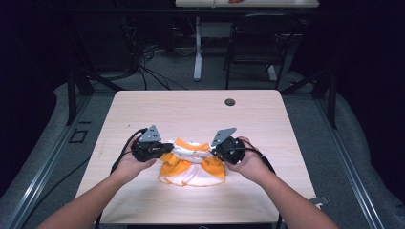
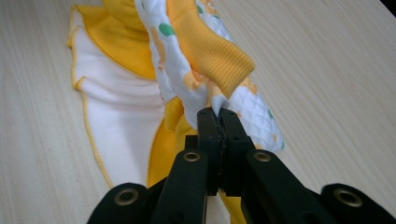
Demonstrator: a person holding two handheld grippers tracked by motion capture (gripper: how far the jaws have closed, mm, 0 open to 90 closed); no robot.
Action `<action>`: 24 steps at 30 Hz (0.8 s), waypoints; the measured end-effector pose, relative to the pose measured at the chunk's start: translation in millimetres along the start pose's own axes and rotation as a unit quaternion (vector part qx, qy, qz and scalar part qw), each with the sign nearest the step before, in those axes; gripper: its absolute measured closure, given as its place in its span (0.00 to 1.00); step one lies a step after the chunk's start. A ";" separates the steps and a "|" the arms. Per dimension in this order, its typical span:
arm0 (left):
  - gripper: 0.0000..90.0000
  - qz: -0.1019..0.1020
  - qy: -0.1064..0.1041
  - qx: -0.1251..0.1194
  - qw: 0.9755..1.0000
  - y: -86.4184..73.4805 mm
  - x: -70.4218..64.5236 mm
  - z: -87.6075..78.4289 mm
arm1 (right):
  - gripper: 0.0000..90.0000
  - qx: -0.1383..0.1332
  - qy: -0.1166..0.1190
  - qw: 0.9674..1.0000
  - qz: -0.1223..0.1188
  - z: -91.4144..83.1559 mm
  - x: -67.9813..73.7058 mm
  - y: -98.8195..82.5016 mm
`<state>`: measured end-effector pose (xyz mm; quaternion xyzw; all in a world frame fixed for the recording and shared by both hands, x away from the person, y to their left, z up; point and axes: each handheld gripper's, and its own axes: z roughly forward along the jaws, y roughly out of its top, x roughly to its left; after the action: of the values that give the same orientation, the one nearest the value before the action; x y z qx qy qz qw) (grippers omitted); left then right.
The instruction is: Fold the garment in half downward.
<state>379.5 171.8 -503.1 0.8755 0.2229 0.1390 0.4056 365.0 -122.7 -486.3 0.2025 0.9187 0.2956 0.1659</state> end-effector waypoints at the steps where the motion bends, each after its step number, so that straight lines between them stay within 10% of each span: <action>1: 0.95 0.001 -0.002 0.004 1.000 -1.9 -1.5 1.3 | 0.99 -0.010 0.007 1.000 0.012 1.3 2.2 -2.2; 10: 0.94 -0.005 -0.014 0.015 1.000 -21.1 -10.9 9.4 | 0.99 0.006 0.013 1.000 -0.001 8.3 20.3 -13.1; 24: 0.88 -0.016 -0.024 0.012 1.000 -41.7 -26.9 12.6 | 0.92 -0.016 0.034 0.998 0.042 19.8 35.8 -42.5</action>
<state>350.1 173.9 -545.0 0.8795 0.2289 0.1085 0.4029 330.9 -128.1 -534.1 0.2279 0.9098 0.3236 0.1252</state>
